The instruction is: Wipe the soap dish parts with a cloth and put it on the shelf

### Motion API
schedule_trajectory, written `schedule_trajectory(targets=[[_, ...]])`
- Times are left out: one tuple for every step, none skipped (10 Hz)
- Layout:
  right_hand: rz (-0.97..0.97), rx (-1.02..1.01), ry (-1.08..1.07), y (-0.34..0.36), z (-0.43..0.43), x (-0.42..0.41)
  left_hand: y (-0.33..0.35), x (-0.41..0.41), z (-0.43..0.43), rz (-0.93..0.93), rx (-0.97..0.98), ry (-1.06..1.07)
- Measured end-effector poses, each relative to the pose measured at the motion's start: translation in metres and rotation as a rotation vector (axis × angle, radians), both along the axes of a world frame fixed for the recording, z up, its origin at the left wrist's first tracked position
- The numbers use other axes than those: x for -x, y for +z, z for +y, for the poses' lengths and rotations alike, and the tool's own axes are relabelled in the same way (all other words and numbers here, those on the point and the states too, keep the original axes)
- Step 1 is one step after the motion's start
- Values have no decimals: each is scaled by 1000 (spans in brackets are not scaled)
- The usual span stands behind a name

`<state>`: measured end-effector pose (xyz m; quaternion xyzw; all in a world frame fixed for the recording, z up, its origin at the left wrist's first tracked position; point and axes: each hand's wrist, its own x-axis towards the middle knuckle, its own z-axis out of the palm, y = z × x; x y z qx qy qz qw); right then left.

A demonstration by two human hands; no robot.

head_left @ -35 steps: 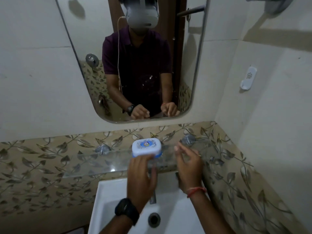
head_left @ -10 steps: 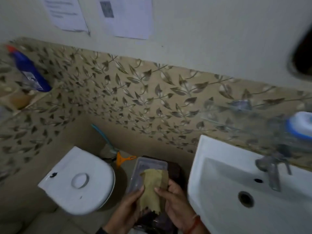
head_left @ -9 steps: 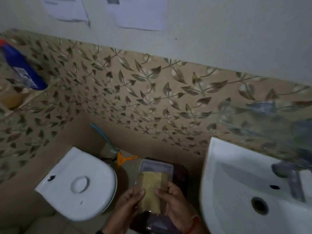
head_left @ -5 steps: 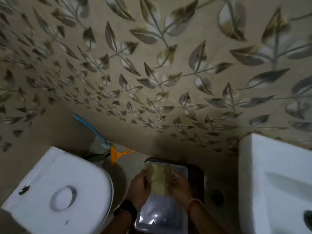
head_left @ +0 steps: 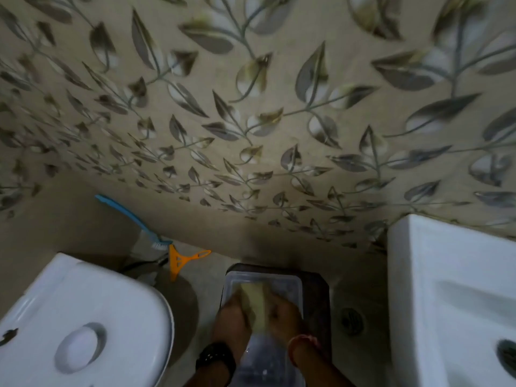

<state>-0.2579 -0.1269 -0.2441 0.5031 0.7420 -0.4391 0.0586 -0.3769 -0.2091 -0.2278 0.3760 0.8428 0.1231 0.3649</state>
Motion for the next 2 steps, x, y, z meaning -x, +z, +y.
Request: schedule_trajectory(targets=[[-23, -96, 78, 44, 3, -1, 32, -7, -3, 121, -13, 4], [61, -231, 43, 92, 1, -5, 73, -16, -4, 334, 79, -176]])
